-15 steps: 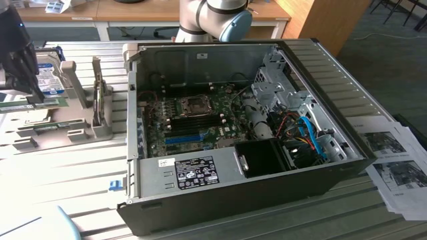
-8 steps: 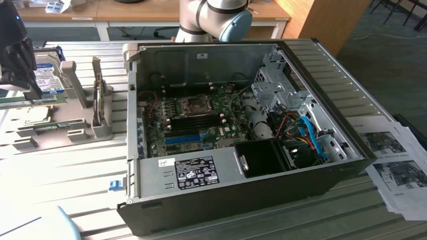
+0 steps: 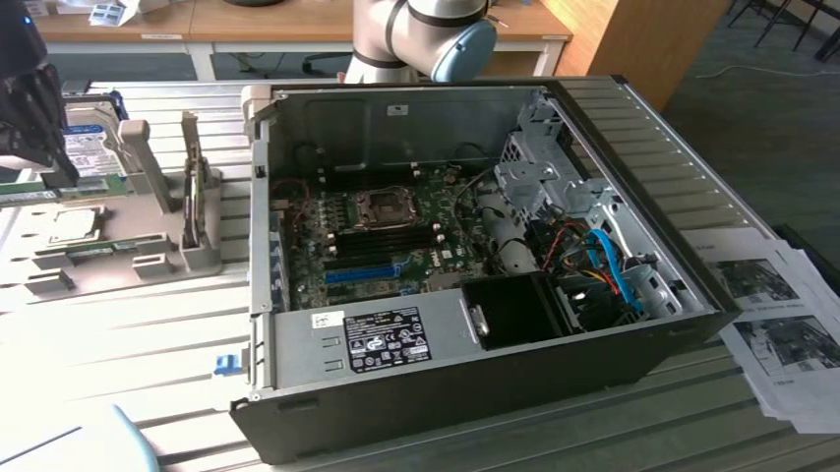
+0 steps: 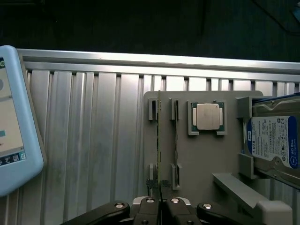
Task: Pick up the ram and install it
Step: 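Pick up the ram and move it above insertion slot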
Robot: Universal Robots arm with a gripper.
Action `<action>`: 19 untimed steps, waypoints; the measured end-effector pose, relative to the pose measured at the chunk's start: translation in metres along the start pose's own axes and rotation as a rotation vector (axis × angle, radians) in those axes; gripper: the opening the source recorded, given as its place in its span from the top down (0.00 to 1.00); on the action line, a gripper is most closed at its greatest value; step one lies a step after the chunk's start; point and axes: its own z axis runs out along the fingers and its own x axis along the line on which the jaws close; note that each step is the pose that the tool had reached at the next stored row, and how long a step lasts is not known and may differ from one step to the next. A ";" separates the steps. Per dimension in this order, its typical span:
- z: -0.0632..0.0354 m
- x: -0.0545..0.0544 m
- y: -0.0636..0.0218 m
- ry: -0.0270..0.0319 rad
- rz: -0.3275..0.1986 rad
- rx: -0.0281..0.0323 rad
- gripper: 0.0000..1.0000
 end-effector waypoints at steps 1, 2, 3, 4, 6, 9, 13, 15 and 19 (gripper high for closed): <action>-0.0011 0.000 0.0000 0.0000 0.000 0.0001 0.89; -0.0021 0.000 0.0000 0.0000 0.000 0.0000 0.89; -0.0030 0.000 0.0000 0.0000 0.000 0.0000 0.89; -0.0040 0.000 0.0000 0.0000 0.000 0.0000 0.89; -0.0056 0.000 0.0000 0.0000 0.000 0.0000 0.89; -0.0079 0.000 0.0000 0.0000 0.000 0.0000 0.89; -0.0110 0.000 0.0001 -0.0001 0.000 0.0000 0.89; -0.0129 0.000 0.0000 0.0000 0.000 0.0000 0.89; -0.0161 0.000 0.0000 0.0008 0.000 -0.0002 0.89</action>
